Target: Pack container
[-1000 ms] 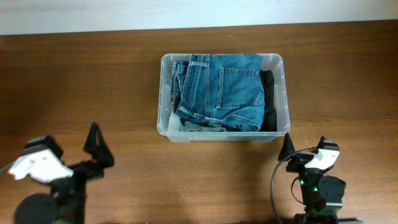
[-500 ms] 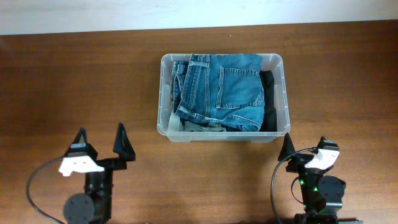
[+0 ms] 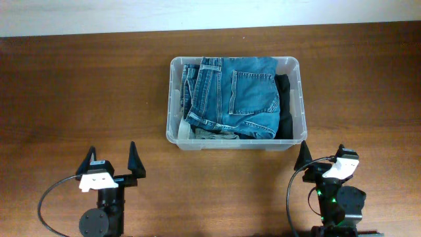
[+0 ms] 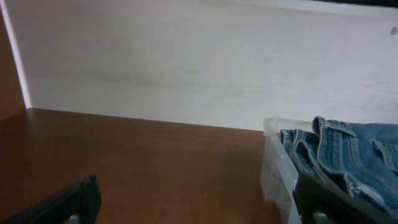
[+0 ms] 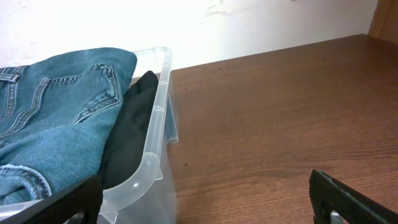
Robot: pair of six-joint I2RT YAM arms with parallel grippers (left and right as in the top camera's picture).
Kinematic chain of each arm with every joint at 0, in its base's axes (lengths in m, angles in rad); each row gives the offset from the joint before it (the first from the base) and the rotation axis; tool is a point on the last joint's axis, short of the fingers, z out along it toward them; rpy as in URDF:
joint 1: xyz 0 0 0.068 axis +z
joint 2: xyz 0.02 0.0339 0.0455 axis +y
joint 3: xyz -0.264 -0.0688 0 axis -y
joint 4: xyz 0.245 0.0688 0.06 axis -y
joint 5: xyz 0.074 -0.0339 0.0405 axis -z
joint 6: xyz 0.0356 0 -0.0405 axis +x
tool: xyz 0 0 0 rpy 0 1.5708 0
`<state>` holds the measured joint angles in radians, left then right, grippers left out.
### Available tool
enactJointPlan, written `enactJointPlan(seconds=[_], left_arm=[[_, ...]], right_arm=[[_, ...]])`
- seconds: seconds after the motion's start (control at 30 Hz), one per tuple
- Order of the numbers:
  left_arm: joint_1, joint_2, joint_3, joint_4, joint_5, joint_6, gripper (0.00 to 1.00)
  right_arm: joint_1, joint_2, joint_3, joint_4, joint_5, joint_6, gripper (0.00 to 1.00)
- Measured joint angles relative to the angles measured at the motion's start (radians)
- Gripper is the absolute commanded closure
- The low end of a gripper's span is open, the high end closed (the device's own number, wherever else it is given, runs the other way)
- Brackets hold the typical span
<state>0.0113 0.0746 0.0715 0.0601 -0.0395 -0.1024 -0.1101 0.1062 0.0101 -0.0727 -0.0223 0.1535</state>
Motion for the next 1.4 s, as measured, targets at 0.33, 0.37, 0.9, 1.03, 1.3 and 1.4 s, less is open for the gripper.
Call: enactJointPlan(seconds=[0.33, 0.37, 0.9, 1.03, 1.3, 1.4], left_arm=[[0.002, -0.041, -0.015, -0.201, -0.086, 0.022, 0.01], [0.002, -0.046, -0.016, -0.211, -0.091, 0.030, 0.01], [0.002, -0.055, -0.016, -0.215, -0.088, 0.084, 0.01], [0.002, -0.055, -0.016, -0.215, -0.088, 0.084, 0.01], [0.002, -0.055, -0.016, -0.216, -0.088, 0.084, 0.01], [0.002, -0.055, -0.016, -0.216, -0.088, 0.084, 0.01]], right_arm=[[0.000, 0.000, 0.000, 0.000, 0.000, 0.000, 0.01], [0.000, 0.000, 0.000, 0.000, 0.000, 0.000, 0.01], [0.000, 0.000, 0.000, 0.000, 0.000, 0.000, 0.01], [0.000, 0.000, 0.000, 0.000, 0.000, 0.000, 0.01], [0.000, 0.000, 0.000, 0.000, 0.000, 0.000, 0.01], [0.000, 0.000, 0.000, 0.000, 0.000, 0.000, 0.01]])
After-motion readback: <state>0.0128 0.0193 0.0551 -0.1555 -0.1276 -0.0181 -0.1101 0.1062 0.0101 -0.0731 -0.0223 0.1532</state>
